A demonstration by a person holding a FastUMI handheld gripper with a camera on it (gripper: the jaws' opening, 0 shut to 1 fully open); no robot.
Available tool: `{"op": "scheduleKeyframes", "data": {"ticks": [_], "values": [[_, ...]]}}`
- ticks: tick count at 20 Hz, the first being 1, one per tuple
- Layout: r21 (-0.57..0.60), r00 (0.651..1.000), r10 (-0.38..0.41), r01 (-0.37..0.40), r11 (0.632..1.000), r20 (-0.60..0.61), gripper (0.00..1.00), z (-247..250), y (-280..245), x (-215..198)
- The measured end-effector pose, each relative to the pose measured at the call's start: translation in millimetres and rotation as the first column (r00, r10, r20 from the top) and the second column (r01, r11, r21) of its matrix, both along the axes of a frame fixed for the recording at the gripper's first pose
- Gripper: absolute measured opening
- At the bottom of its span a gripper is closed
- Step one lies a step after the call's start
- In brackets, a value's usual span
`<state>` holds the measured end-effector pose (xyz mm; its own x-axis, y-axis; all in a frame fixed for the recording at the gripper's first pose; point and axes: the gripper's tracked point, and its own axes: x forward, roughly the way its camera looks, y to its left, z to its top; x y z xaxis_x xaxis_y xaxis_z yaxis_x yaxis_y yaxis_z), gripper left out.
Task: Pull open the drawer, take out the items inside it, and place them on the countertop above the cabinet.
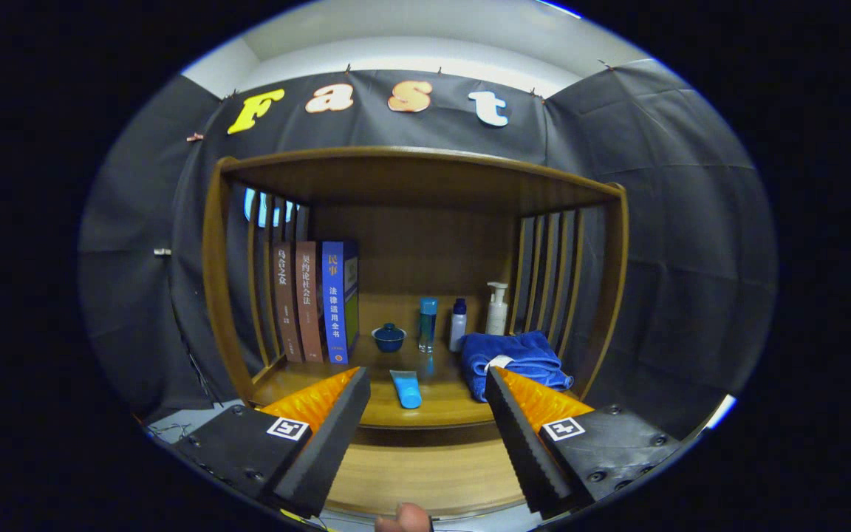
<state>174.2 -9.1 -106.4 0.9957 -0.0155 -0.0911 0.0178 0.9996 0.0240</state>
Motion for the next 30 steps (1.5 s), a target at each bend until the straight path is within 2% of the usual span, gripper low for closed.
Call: {"op": "scheduleKeyframes", "data": {"ticks": [3, 5, 9, 13, 19, 23, 30], "values": [[0.037, 0.998, 0.0, -0.002, 0.999, 0.061, 0.99, -24, -13, -37], [0.012, 0.997, 0.019, -0.02, 1.0, 0.071, 0.99, -48, -16, -59], [0.011, 0.993, 0.054, -0.056, 0.998, 0.107, 0.99, -92, -10, -81], [0.027, 0.996, 0.063, -0.065, 0.998, 0.068, 0.99, -157, -4, -85], [0.039, 1.0, 0.027, -0.027, 0.999, -0.002, 0.99, -215, -12, -78], [0.021, 0.996, 0.09, -0.09, 0.996, -0.029, 0.98, -229, 2, -74], [0.013, 0.995, 0.095, -0.094, 0.995, -0.043, 0.99, -230, 5, -69]]}}
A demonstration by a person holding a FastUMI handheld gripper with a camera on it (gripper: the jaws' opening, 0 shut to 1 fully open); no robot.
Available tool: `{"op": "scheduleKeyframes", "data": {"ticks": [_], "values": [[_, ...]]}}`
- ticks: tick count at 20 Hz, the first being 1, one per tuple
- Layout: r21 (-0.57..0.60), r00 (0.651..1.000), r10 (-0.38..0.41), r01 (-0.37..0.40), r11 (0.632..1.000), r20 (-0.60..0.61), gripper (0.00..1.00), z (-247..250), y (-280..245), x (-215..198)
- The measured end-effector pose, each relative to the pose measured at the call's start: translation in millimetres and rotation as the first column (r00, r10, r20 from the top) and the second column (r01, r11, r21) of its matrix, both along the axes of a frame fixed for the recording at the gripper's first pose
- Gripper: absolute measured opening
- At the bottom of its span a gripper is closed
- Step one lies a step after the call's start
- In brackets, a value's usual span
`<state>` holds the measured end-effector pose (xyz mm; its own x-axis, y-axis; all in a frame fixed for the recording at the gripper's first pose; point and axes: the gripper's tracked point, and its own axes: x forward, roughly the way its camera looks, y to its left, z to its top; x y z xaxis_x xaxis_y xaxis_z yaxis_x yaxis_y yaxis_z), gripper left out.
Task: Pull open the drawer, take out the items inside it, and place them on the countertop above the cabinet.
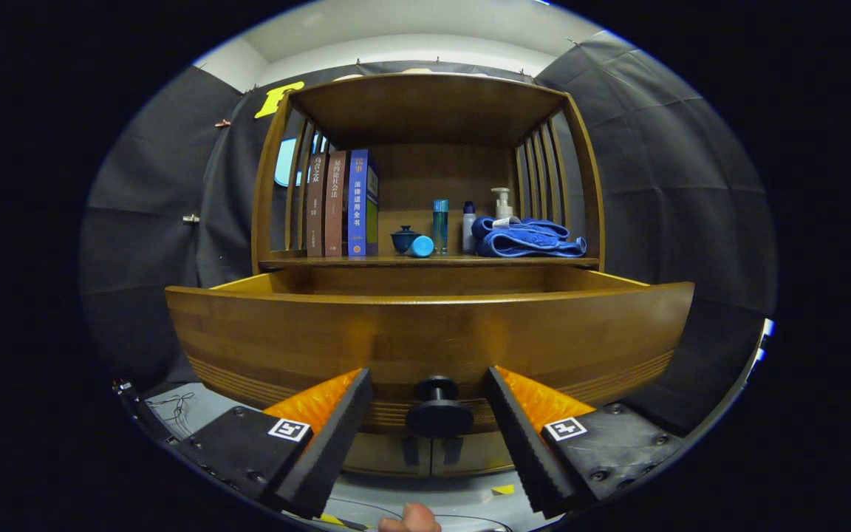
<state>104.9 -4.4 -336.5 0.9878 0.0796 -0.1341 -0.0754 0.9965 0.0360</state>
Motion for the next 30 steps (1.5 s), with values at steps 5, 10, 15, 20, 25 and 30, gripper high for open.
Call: {"op": "scheduleKeyframes", "data": {"ticks": [5, 10, 15, 20, 25, 30], "values": [[-0.016, 1.0, 0.009, -0.01, 1.0, -0.011, 1.0, 4, 0, 19], [-0.009, 1.0, -0.006, 0.006, 1.0, -0.01, 1.0, 7, 6, 48], [-0.007, 1.0, -0.004, 0.004, 1.0, -0.016, 1.0, 6, 9, 79], [-0.005, 1.0, -0.004, 0.004, 1.0, -0.02, 1.0, 2, 14, 121], [-0.008, 1.0, 0.001, -0.001, 1.0, -0.028, 1.0, 0, 15, 149], [-0.012, 0.999, 0.004, -0.005, 1.0, -0.046, 1.0, -2, 14, 164]]}}
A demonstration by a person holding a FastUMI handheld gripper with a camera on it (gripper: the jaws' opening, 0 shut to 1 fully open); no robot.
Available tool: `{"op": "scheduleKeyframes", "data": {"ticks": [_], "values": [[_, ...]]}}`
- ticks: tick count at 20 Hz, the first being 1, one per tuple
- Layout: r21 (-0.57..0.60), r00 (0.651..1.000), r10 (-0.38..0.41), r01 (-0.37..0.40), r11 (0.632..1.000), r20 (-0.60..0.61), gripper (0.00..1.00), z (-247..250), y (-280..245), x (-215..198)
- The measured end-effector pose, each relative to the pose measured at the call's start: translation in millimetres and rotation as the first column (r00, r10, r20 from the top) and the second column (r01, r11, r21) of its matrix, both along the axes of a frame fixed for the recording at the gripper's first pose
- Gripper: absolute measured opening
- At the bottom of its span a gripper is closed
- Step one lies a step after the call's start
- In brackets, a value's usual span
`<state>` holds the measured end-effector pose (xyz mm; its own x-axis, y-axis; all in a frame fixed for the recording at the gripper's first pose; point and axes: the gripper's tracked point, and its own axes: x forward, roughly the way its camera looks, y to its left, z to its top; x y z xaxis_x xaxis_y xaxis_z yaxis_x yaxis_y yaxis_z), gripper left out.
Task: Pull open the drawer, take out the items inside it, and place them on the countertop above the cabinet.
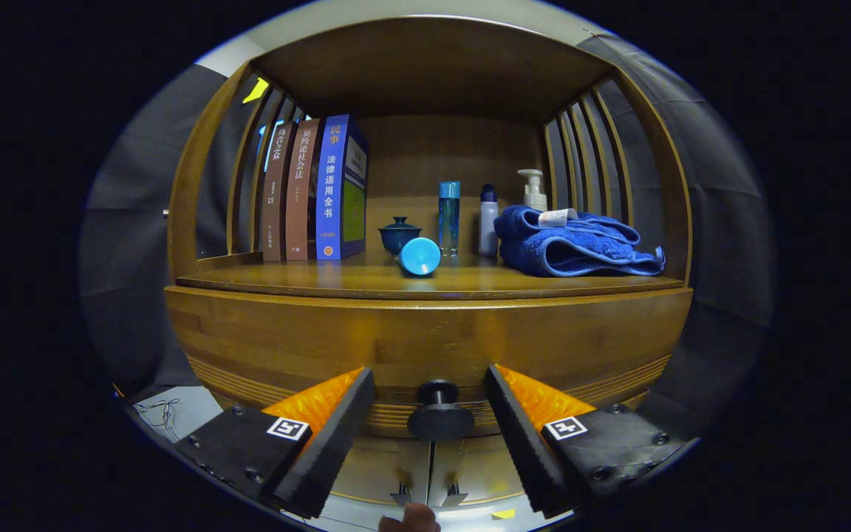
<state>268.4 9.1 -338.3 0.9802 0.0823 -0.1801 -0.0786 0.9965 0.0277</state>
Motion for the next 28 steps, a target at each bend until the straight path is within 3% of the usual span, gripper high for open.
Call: {"op": "scheduleKeyframes", "data": {"ticks": [11, 18, 28], "values": [[0.03, 1.0, 0.011, -0.011, 0.999, -0.002, 0.99, 9, -1, -16], [0.021, 0.996, -0.013, 0.011, 1.0, 0.083, 0.99, 88, -22, -69], [0.027, 0.986, -0.062, 0.058, 0.998, 0.156, 0.98, 251, -57, -115]]}}
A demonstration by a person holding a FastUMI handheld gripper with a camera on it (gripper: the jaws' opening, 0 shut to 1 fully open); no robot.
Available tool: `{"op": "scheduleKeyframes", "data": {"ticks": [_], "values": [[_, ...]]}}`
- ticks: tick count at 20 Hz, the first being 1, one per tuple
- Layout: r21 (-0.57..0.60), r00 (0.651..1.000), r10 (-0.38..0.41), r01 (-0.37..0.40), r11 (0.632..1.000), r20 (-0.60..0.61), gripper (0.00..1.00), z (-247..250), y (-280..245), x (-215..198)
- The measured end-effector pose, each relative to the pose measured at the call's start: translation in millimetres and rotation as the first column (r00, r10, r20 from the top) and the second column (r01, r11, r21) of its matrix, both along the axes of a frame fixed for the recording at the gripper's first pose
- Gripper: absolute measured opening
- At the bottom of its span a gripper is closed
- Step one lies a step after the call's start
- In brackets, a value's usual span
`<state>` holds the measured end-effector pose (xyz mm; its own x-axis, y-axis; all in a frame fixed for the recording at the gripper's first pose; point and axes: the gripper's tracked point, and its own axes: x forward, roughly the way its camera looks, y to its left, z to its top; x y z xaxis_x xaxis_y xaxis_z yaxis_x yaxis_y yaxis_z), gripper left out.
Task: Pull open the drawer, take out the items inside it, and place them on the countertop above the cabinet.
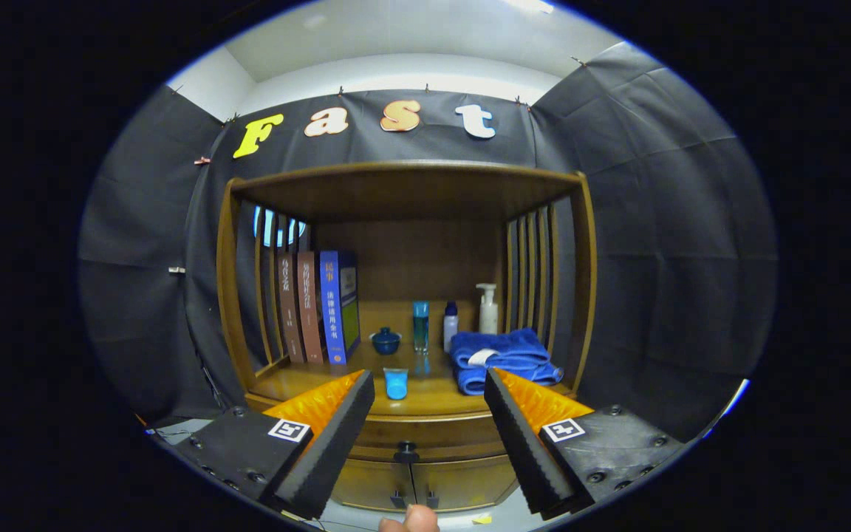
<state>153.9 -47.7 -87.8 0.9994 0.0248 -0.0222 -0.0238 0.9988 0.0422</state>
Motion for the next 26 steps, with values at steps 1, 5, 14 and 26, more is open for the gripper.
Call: {"op": "scheduleKeyframes", "data": {"ticks": [1, 5, 14, 26], "values": [[-0.011, 1.0, -0.002, 0.002, 1.0, -0.002, 0.98, 11, -2, -5], [-0.047, 1.0, -0.01, 0.01, 0.999, 0.006, 0.98, 49, -11, -25], [-0.054, 1.0, -0.01, 0.011, 0.998, 0.023, 0.98, 85, -25, -60], [-0.046, 1.0, -0.023, 0.023, 0.999, 0.006, 0.98, 80, -26, -64]]}}
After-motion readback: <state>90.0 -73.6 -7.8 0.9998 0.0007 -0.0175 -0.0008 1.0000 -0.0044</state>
